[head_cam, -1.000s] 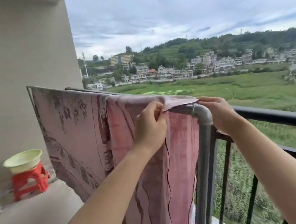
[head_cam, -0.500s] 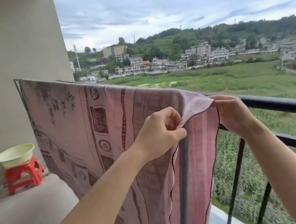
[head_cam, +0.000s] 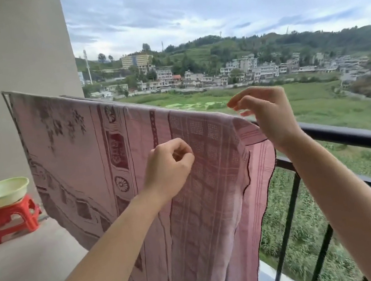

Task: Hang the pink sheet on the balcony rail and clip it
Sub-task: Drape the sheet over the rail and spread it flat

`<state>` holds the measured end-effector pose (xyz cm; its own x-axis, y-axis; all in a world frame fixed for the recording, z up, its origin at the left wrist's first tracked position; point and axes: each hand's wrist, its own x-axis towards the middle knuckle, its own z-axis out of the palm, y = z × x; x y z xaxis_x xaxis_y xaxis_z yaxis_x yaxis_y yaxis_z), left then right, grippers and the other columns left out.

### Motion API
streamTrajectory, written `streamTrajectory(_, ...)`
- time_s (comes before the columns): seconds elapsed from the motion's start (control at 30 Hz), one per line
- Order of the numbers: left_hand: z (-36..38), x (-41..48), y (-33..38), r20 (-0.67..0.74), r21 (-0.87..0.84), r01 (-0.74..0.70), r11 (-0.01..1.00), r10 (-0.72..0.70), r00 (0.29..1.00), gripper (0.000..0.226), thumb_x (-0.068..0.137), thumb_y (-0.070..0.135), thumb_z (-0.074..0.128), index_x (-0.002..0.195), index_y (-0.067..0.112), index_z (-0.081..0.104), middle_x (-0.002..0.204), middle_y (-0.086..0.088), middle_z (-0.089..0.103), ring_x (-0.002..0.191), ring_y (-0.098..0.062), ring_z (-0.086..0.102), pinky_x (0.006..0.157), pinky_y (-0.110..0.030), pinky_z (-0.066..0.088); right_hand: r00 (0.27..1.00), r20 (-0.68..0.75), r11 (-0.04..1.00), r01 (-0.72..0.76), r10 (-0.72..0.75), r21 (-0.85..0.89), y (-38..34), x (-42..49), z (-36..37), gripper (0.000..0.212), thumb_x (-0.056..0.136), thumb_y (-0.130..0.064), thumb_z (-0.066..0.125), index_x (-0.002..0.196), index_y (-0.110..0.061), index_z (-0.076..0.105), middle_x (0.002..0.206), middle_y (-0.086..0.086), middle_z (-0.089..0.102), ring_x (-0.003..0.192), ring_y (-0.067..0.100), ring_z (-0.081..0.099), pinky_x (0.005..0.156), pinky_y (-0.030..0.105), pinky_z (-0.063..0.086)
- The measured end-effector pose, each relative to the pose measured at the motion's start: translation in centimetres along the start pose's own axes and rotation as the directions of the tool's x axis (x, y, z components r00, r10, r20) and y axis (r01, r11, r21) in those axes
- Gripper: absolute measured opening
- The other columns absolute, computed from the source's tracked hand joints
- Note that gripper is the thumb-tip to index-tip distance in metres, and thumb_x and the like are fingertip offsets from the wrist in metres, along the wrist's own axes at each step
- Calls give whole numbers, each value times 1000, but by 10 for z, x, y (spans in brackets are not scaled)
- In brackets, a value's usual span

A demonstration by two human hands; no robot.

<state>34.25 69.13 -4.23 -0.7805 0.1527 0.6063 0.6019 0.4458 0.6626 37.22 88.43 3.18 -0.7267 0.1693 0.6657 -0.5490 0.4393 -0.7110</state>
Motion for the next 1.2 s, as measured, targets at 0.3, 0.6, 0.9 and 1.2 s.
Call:
streamTrajectory(0.3,-111,72,-135,-88,313,240,919,-223,971,14,82,15,55,76,22,65,81,6,63,82,-15,59,63,-24,41,855,519,673,391,-12,-628,-39,46,191,36,88,-19,55,123,-17,59,127,2,61,110,21,59,93,36,53)
streamTrajectory(0.6,-247,110,-296,-13,514,348,784,-398,917,30,87,22,51,116,21,54,126,-7,48,105,-23,49,85,-35,46,838,516,709,255,177,-658,21,78,406,37,83,-22,56,117,-9,58,120,9,62,109,27,56,90,42,51)
streamTrajectory(0.9,-344,137,-409,-45,564,412,715,-472,880,36,86,23,52,122,19,53,127,-11,48,122,-29,43,99,-37,40,786,569,745,226,242,-628,51,119,557,49,87,-25,56,133,-11,47,135,11,49,124,29,42,101,41,41)
streamTrajectory(1.2,-398,221,-546,-48,682,374,629,-472,881,37,89,27,46,125,23,48,131,-7,47,127,-27,34,101,-43,38,752,632,753,303,187,-584,104,195,719,49,88,-26,57,134,-9,46,136,11,48,126,29,42,102,37,39)
